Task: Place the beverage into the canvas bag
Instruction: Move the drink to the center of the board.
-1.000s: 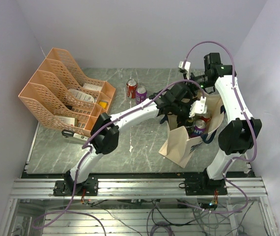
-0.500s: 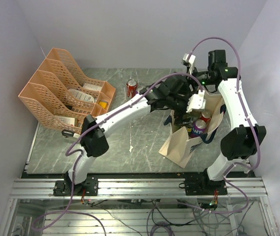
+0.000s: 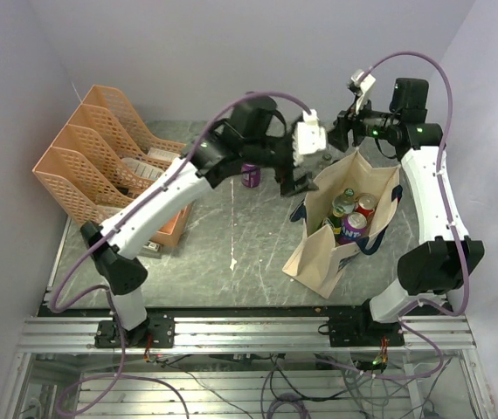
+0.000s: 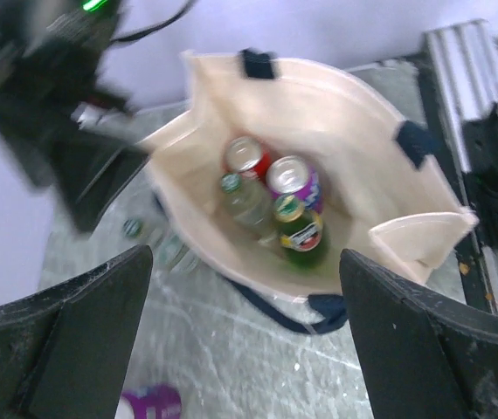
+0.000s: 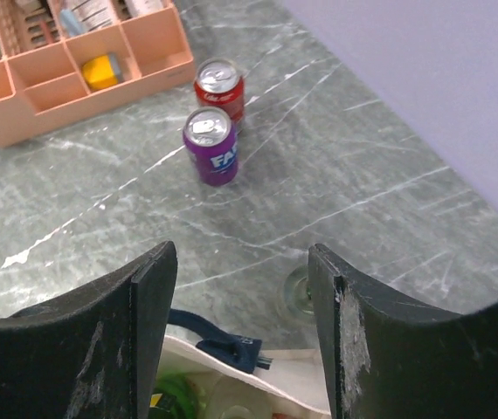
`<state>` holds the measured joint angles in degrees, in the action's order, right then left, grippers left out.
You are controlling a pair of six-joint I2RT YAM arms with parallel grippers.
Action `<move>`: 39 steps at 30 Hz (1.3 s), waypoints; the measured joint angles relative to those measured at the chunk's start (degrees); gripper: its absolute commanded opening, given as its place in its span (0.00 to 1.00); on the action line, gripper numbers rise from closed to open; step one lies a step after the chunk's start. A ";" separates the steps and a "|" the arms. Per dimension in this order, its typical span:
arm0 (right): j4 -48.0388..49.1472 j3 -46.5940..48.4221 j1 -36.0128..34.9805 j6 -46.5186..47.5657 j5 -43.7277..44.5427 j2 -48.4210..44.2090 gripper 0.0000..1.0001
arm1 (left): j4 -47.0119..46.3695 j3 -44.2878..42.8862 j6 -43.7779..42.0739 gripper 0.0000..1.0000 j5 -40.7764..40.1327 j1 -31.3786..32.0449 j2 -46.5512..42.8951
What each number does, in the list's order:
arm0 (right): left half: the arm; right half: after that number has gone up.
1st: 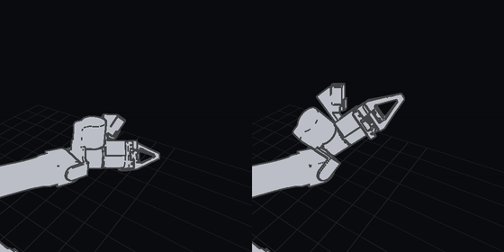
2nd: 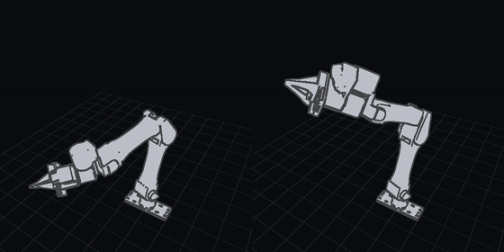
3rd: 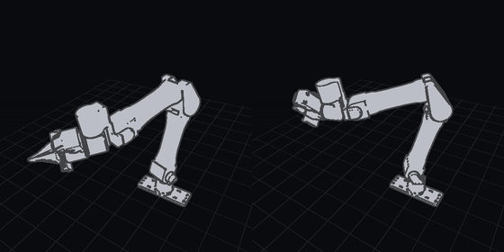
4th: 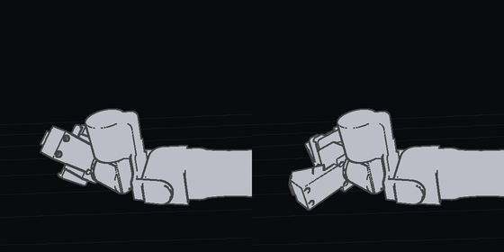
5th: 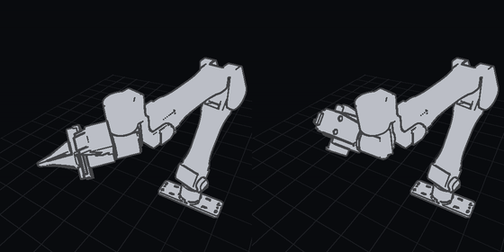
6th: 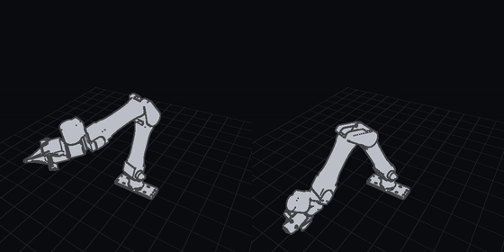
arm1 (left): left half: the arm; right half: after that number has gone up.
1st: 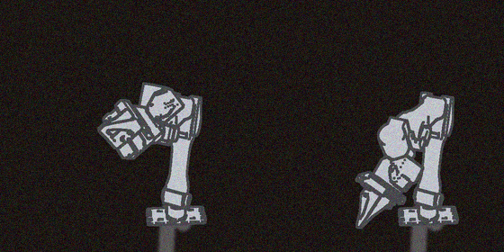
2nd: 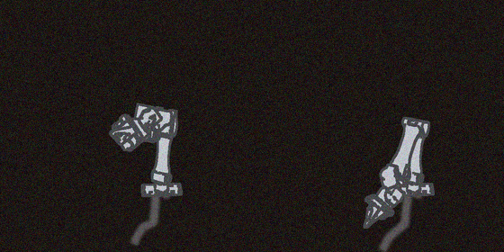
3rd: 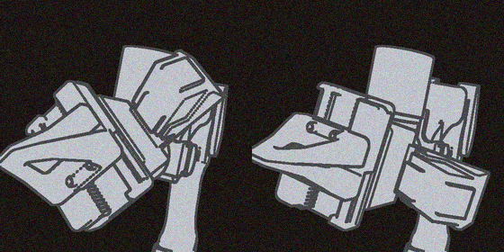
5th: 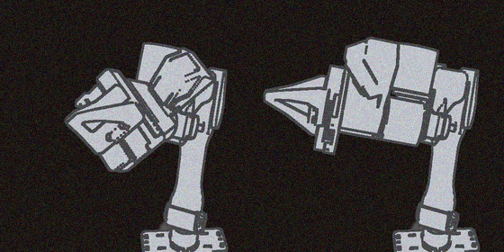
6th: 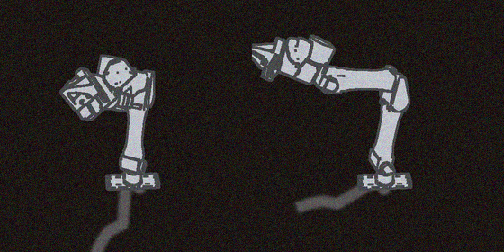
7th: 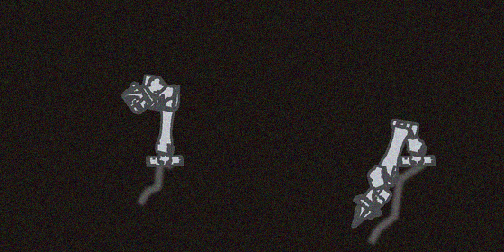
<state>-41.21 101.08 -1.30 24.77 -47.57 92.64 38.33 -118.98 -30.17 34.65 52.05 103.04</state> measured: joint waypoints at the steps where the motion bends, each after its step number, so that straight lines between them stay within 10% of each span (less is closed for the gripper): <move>1: 1.11 0.00 0.09 -1.07 0.85 -0.37 0.62 | -1.11 0.90 2.03 0.98 -1.14 -1.33 -1.18; 16: 7.50 -3.30 0.17 -5.97 11.19 -6.97 0.64 | -9.84 9.33 21.59 0.99 -31.58 -17.18 -1.07; 39: -9.94 15.32 1.79 -1.99 27.17 8.09 0.71 | -7.08 9.31 22.53 1.00 -27.45 -18.49 10.64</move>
<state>-51.16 116.40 0.49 22.79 -20.40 100.73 31.24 -109.67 -7.64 7.20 33.56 113.69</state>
